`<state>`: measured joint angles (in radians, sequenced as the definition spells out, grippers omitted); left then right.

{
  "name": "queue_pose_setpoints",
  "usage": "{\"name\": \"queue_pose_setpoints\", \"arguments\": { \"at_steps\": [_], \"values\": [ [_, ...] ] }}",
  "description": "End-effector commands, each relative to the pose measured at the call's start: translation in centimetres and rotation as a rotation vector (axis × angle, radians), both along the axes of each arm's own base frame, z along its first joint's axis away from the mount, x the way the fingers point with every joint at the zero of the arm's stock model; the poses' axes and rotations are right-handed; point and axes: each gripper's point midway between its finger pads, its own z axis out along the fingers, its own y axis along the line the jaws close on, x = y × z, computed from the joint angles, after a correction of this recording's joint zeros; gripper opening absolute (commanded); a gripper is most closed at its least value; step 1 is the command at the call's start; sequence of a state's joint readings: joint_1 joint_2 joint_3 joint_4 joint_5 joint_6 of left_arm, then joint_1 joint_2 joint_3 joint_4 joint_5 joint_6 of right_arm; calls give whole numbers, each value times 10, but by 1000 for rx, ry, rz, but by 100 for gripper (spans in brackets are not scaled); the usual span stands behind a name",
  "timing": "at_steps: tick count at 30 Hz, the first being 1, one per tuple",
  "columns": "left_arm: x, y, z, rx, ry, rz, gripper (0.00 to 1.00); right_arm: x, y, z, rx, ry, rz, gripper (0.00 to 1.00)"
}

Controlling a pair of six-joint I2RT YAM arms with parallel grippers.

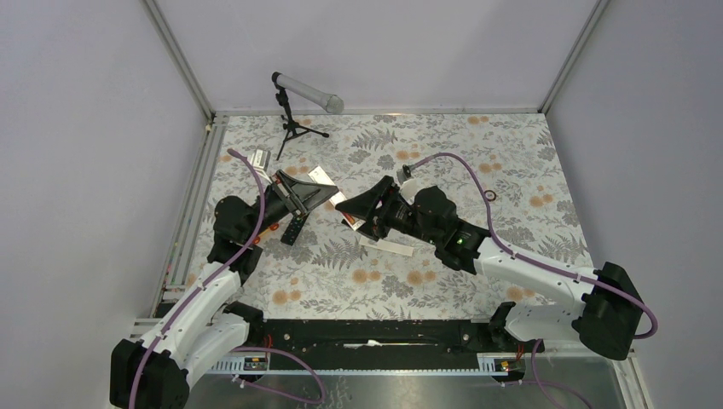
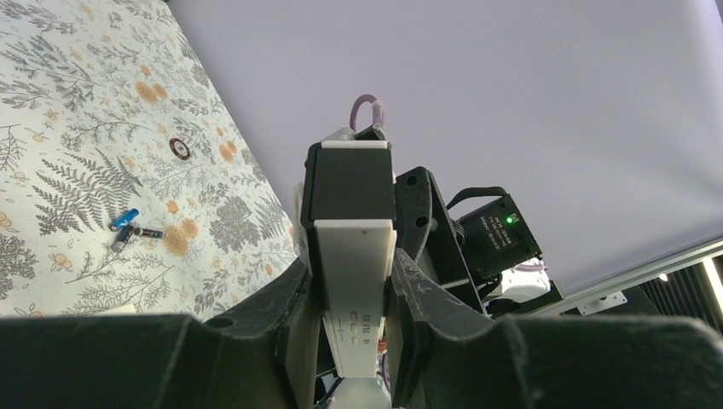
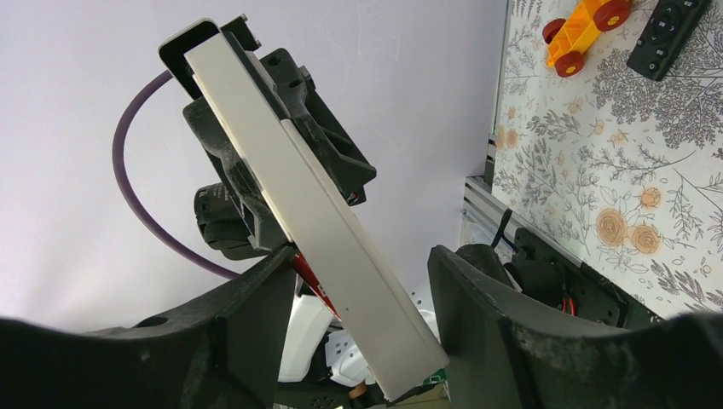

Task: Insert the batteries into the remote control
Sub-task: Load the battery into the remote control.

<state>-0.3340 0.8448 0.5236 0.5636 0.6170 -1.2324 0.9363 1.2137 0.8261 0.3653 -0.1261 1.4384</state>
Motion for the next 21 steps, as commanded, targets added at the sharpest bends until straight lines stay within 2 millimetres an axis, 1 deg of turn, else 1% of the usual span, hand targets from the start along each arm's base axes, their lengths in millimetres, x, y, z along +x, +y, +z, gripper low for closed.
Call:
{"name": "queue_pose_setpoints", "arguments": {
  "at_steps": [1, 9, 12, 15, 17, 19, 20, 21],
  "values": [
    [-10, 1, 39, -45, -142, -10, 0, 1, 1, 10, 43, -12, 11, 64],
    [-8, 2, 42, -82, -114, -5, 0, 0, 1, 8, 40, -16, 12, 59],
    [-7, 2, 44, -108, -65, -17, 0, 0, 1, 6, 35, -20, 16, 54],
    [-10, 0, 48, -148, 2, -56, 0, 0, 2, 5, 34, -23, 25, 50],
    [-14, 0, 54, -170, 7, -71, 0, 0, 2, 1, 29, -20, 21, 49],
    [-15, 1, 56, -158, 4, -66, 0, 2, 1, 2, 32, -27, 17, 51],
    [-14, 1, 54, -138, 5, -52, 0, 3, 0, 4, 34, -31, 13, 55],
    [-13, 2, 51, -116, 9, -36, 0, 4, -1, 5, 35, -40, 9, 62]
  ]
}}
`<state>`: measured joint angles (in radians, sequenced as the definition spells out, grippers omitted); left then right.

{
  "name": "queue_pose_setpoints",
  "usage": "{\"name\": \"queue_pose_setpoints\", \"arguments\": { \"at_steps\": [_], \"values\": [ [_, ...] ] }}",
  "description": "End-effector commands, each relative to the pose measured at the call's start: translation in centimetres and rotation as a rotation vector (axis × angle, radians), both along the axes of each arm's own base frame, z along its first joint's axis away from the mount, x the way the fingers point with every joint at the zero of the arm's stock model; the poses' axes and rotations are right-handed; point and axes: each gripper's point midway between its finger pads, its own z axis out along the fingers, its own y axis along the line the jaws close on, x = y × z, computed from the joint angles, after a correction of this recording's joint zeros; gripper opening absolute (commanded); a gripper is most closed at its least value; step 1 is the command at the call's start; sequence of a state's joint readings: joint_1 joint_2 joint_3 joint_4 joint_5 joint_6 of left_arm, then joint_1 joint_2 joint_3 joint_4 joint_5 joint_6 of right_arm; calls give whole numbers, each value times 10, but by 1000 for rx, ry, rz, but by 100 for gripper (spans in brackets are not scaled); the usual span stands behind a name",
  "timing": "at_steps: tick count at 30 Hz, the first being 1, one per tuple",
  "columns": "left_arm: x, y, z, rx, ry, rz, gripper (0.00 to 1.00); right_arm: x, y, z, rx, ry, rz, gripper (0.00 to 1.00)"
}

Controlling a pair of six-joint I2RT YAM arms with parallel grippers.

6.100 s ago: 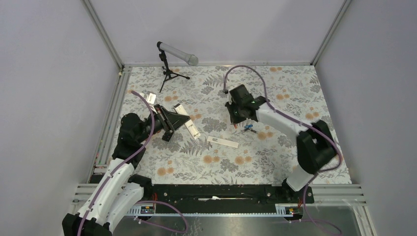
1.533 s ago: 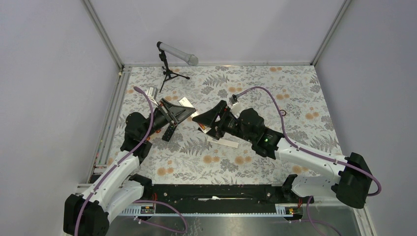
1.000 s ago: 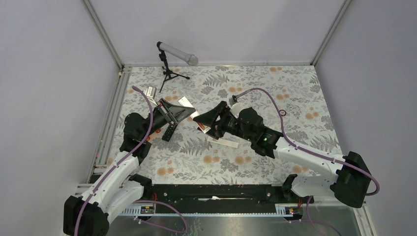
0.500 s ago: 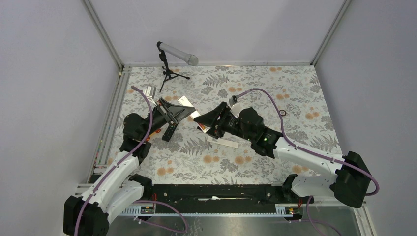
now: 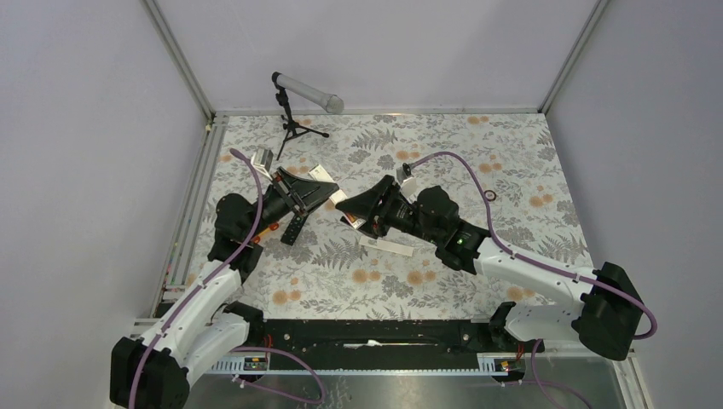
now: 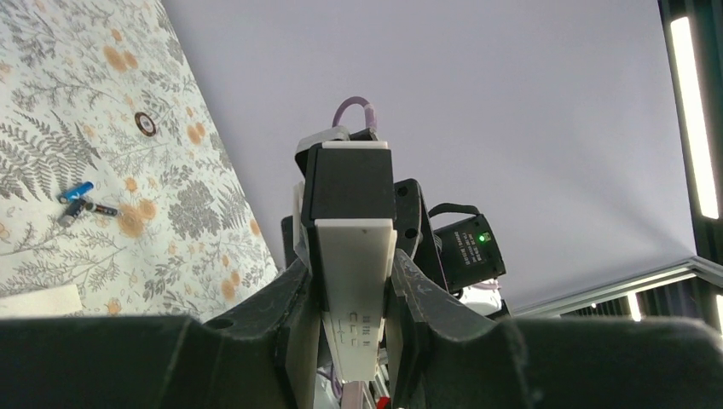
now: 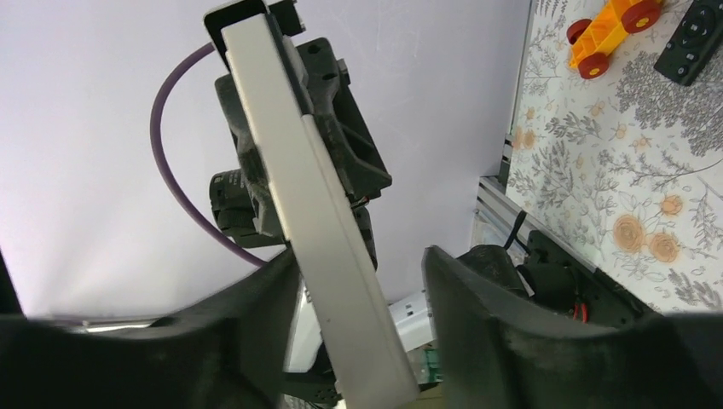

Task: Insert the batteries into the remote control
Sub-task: Load the battery into the remote control, then pick up the battery from the center of the board.

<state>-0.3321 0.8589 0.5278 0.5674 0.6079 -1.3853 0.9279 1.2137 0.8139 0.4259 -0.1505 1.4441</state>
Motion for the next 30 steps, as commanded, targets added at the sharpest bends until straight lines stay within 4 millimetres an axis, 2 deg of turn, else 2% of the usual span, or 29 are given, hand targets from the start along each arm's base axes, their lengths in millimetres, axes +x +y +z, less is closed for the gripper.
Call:
{"name": "queue_pose_setpoints", "arguments": {
  "at_steps": [1, 3, 5, 12, 19, 21, 22, 23, 25, 28, 30],
  "values": [
    [-13, 3, 43, -7, -130, 8, 0, 5, -3, -3, -7, -32, -13, 73],
    [-11, 5, 39, 21, -133, 28, 0, 5, -10, 6, 14, -82, -35, 92],
    [-9, 6, 33, 44, -133, 41, 0, 5, -17, 13, 16, -133, -59, 99],
    [-5, 4, 23, 65, -121, 41, 0, 7, -31, 23, -13, -240, -61, 96],
    [-3, 5, 19, 87, -133, 52, 0, 10, -36, 6, -154, -329, 9, 99],
    [-2, 8, 15, 124, -148, 68, 0, 18, -43, -4, -251, -370, 21, 98],
    [1, 10, 12, 157, -158, 81, 0, 25, -52, -18, -339, -373, 24, 97],
    [4, 13, 1, 204, -137, 98, 0, 33, -60, -24, -416, -395, 21, 95],
    [9, 20, -7, 283, -157, 139, 0, 48, -85, -55, -612, -396, 0, 90],
    [13, 33, -26, 401, -133, 194, 0, 71, -127, -98, -923, -384, -31, 72],
    [15, 41, -32, 456, -132, 223, 0, 84, -159, -127, -1129, -328, -63, 66]
  ]
}}
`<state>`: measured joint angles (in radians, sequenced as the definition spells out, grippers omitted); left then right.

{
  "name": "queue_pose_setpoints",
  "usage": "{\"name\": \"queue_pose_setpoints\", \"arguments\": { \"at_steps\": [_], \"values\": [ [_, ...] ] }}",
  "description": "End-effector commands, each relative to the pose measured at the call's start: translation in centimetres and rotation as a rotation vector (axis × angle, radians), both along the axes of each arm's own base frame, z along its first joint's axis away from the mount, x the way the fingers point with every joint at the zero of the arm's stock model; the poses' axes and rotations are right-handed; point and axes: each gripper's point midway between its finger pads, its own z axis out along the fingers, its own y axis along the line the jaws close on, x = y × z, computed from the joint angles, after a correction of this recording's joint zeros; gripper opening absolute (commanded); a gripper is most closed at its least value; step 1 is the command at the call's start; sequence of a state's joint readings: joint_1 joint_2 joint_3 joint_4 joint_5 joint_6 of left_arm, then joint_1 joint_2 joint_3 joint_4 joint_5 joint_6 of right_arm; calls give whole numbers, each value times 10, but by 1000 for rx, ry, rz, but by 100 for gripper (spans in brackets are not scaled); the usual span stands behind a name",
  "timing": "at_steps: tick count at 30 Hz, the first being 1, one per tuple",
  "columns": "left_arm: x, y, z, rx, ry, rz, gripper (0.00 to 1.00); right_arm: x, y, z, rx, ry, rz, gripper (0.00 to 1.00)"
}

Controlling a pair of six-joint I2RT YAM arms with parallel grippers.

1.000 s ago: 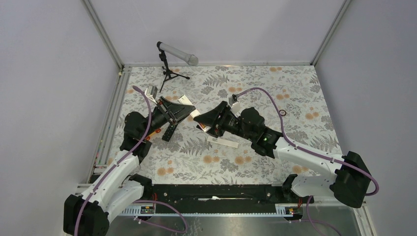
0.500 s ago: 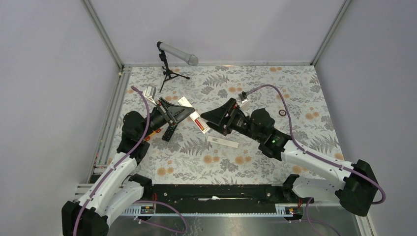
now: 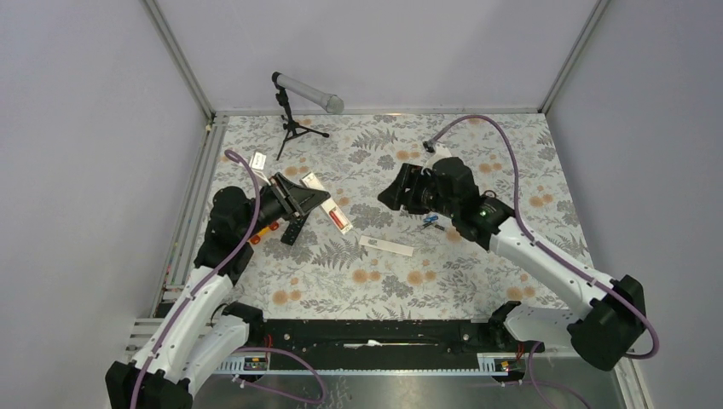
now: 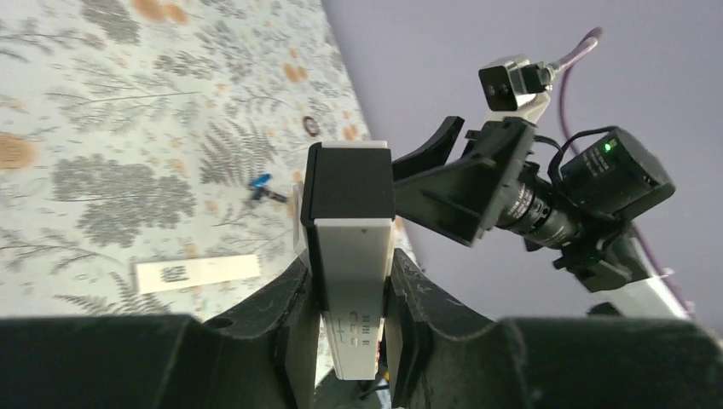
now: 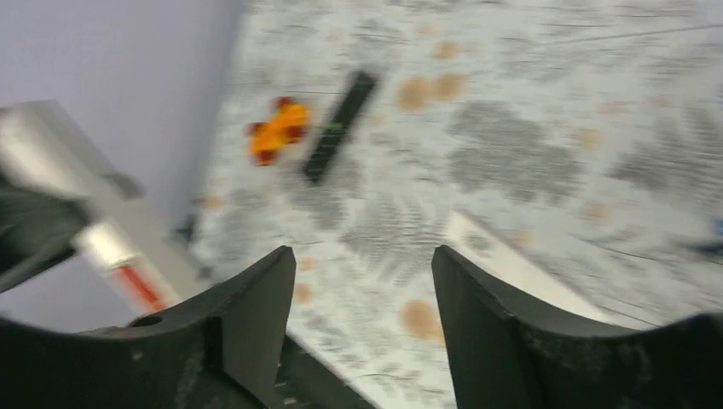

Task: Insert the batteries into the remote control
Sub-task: Pick up the battery from the center of the board.

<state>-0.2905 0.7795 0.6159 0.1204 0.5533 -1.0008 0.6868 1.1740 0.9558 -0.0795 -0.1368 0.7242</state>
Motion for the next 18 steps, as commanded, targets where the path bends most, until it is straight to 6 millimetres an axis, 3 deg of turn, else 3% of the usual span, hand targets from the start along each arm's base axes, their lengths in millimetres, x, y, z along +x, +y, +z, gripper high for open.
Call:
{"name": "queue_pose_setpoints", "arguments": {
  "at_steps": [1, 7, 10, 13, 18],
  "values": [
    [5, 21, 8, 159, -105, 92, 0, 20, -80, -81, -558, 58, -116, 65],
    [5, 26, 5, 187, -110, 101, 0, 36, -131, -128, -746, 162, -238, 67],
    [4, 24, 1, 183, -102, 86, 0, 40, -153, -146, -914, 123, -185, 60],
    [6, 24, -5, 183, -89, 78, 0, 38, -174, -161, -1065, 168, -119, 60],
    [10, 22, -9, 175, -78, 59, 0, 30, -172, -181, -1085, 247, 22, 65]
  ]
}}
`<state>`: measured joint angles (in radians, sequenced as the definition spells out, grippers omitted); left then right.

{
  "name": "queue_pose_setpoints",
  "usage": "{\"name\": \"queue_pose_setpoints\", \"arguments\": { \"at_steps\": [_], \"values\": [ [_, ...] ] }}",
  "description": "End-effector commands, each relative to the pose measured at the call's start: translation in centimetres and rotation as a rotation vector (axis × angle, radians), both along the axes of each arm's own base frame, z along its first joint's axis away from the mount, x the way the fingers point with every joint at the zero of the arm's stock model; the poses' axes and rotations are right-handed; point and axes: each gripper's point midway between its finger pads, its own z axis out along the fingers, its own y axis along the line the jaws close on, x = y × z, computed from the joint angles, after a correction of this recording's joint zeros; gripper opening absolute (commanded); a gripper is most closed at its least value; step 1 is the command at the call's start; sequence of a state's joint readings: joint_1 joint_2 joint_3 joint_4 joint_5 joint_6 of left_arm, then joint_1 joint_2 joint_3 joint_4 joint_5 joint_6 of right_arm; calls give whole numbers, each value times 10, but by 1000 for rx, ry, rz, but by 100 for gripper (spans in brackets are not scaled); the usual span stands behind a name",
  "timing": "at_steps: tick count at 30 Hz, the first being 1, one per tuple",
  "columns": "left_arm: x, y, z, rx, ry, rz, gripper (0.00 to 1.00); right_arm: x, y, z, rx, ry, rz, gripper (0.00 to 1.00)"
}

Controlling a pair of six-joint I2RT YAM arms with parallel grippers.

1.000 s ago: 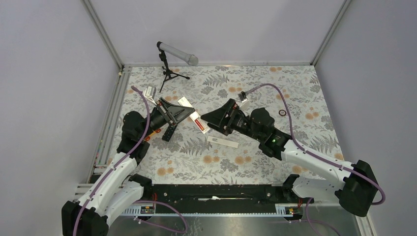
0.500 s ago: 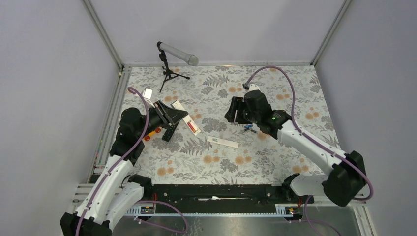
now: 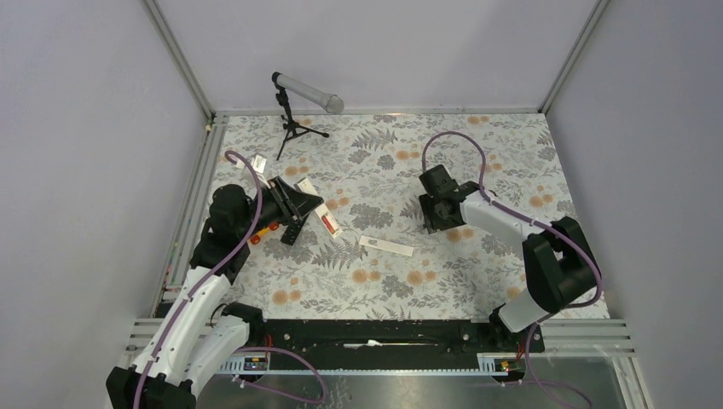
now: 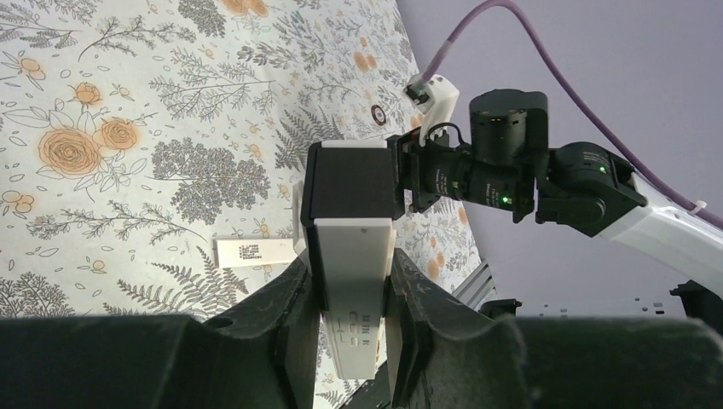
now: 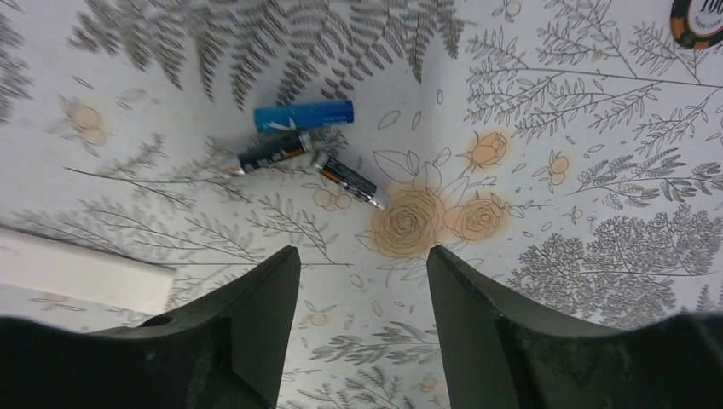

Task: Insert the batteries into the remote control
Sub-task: Pick up the battery from the center of the board.

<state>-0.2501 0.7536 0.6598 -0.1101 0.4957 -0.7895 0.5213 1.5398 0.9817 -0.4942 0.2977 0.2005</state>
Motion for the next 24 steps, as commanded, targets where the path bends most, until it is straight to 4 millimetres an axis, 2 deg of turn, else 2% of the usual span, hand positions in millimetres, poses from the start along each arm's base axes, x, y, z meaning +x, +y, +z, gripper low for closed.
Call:
{"name": "queue_pose_setpoints", "arguments": {
  "at_steps": [1, 4, 13, 19, 24],
  "values": [
    [6, -3, 19, -20, -77, -28, 0, -1, -8, -2, -67, 75, 95, 66],
    [8, -2, 17, -21, -71, -34, 0, 1, -7, -11, -76, 116, 112, 69],
    [10, 2, 12, -22, -58, -29, 0, 26, -12, -24, -5, 170, 107, 64],
    [12, 2, 9, -32, -45, -31, 0, 19, 1, -33, 69, 263, 234, 59],
    [14, 1, 11, -46, -51, -38, 0, 14, -1, -42, 57, 296, 249, 59]
  ]
}}
